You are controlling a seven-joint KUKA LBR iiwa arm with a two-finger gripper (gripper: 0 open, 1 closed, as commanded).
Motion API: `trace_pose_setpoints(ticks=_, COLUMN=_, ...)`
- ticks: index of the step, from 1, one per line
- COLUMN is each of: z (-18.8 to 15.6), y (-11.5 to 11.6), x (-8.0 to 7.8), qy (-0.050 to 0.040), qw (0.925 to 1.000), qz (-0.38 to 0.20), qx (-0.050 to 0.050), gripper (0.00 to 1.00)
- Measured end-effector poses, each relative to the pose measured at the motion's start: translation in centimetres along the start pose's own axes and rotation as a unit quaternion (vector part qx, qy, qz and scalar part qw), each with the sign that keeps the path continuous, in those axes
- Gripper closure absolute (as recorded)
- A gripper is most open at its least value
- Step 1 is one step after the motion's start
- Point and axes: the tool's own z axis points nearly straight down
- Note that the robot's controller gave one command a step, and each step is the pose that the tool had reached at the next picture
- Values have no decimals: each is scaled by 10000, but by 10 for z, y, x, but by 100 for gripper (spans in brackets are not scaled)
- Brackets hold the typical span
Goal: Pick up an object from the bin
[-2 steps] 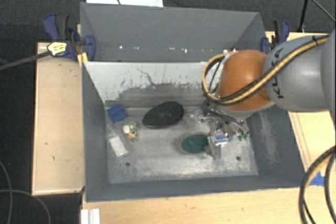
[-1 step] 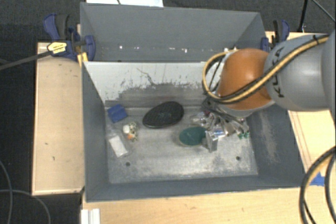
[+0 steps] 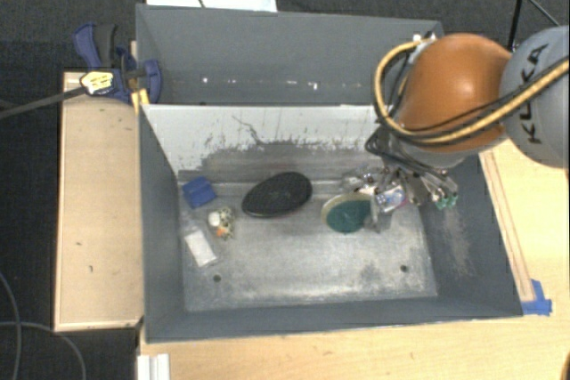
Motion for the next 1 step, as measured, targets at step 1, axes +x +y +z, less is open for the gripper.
trace_pose_setpoints(ticks=1, z=-52, y=-14, x=-6, qy=1, qw=9998, qz=189, qx=1, gripper=100)
